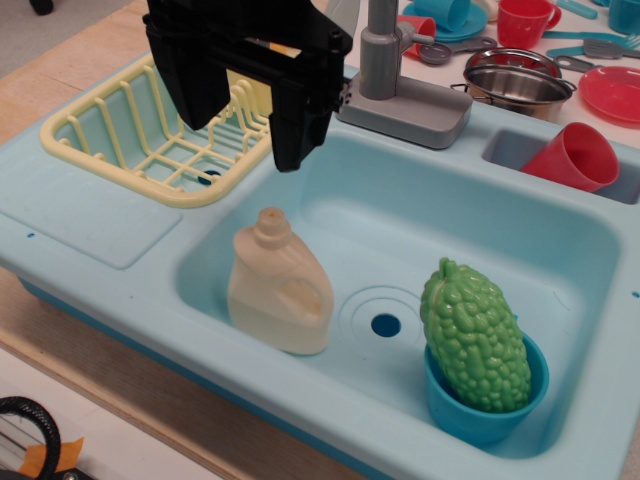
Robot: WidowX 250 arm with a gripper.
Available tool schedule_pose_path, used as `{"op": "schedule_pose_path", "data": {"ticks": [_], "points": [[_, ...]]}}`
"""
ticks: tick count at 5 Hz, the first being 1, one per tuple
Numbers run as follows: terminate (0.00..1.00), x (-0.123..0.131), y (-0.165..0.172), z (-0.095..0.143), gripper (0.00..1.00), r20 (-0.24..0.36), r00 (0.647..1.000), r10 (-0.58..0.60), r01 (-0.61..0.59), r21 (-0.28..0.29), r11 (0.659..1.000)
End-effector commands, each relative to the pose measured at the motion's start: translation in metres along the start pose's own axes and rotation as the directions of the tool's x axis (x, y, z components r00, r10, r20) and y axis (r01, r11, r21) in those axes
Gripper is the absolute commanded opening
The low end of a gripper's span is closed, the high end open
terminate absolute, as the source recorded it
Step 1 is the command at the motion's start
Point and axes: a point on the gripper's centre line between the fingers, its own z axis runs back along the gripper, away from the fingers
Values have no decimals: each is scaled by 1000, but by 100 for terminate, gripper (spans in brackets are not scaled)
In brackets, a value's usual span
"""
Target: Put detergent from sink into drying rack
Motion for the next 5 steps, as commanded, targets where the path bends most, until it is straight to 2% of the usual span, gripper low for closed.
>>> {"op": "schedule_pose_path", "data": {"ticks": [1,2,3,4,5], "points": [[0,0,0,0,100,0,1000,0,0,0,1000],[0,-7,3,-5,100,92,966,-241,243,-9,970],[0,-16,9,-6,100,178,870,-460,471,-23,882],[0,-20,10,-11,100,239,729,-642,670,-53,741],[0,-22,6,-25,100,303,596,-743,798,-120,591]]}}
